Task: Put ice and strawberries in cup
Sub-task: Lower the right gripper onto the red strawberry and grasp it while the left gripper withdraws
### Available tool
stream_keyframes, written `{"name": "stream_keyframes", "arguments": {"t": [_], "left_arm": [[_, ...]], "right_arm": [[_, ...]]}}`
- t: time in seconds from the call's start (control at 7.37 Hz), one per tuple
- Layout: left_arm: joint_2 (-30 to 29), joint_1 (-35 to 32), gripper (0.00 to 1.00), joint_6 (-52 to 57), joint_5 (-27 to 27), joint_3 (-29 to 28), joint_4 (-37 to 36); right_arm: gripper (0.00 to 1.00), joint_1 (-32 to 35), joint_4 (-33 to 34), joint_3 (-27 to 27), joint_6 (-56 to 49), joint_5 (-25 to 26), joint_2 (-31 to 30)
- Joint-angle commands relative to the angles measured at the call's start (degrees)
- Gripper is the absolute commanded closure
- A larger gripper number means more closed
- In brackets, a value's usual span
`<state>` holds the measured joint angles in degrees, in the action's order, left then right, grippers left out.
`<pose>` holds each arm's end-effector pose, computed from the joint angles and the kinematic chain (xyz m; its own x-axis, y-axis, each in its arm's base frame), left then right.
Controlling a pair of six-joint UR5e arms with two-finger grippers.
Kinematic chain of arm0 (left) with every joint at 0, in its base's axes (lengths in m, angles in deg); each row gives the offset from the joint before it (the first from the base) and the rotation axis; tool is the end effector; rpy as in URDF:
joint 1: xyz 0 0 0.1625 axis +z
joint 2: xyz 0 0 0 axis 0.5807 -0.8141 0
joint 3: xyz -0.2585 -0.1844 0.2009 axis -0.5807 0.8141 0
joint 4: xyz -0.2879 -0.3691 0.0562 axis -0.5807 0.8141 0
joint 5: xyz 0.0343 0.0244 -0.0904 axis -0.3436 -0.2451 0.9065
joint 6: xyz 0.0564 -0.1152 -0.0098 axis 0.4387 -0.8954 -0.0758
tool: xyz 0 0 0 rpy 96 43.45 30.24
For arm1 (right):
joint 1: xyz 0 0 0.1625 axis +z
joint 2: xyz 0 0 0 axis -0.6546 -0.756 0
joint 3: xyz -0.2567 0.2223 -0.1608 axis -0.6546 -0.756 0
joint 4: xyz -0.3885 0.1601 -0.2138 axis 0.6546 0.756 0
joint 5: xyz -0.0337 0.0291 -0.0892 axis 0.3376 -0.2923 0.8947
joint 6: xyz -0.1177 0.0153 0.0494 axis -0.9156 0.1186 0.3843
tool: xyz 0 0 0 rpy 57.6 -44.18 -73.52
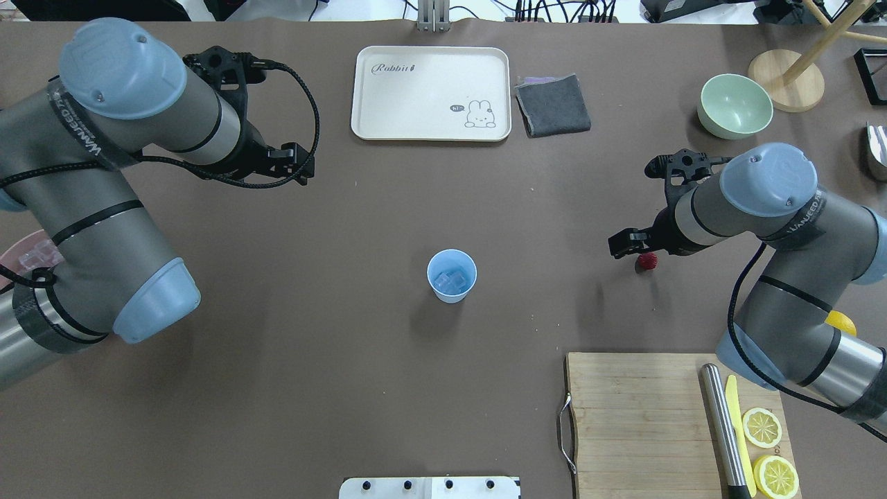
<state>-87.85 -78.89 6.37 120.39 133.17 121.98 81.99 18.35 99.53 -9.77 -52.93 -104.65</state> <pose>0.4089 -0.5094 0.1571 0.6455 -0.0003 -0.7638 0.1764 0.9730 0.1488 -0.4256 -0.4834 0.3813 0.7166 -0.1050 0.6896 0.0018 0.9889 0.1486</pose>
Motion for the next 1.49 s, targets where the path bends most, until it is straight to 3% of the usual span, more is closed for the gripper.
{"name": "stream_keyframes", "arguments": {"t": [0.0,0.27,0.41,0.54,0.68,0.81,1.22,1.36], "left_arm": [[-0.2,0.1,0.04,-1.1,-0.1,0.0,0.0],[-0.2,0.1,0.04,-1.1,-0.2,0.0,0.0],[-0.2,0.1,0.04,-1.1,-0.2,0.0,0.0],[-0.2,0.1,0.04,-1.0,-0.2,-0.1,0.0],[-0.2,0.1,0.04,-1.1,-0.2,-0.1,0.0],[-0.2,0.1,0.04,-1.1,-0.2,0.0,0.0],[-0.2,0.1,0.04,-1.1,-0.2,0.0,0.0],[0.0,0.1,0.04,-0.7,-0.1,0.0,0.0]], "right_arm": [[0.07,-0.1,0.4,-1.3,-1.1,0.0,0.3],[0.12,-0.2,-0.1,-3.0,-1.1,0.1,0.7],[0.18,-0.3,-0.1,-3.5,-1.1,0.1,0.7],[0.39,-0.3,-0.1,-3.5,-1.1,-0.3,0.7],[0.81,-0.4,-0.1,-3.5,-1.0,-0.2,0.8],[1.0,-0.3,-0.1,-3.6,-1.1,-0.4,1.3],[1.0,1.3,1.3,-0.7,-0.3,-2.6,2.7],[1.0,1.1,8.1,3.3,1.6,-2.7,6.4]]}}
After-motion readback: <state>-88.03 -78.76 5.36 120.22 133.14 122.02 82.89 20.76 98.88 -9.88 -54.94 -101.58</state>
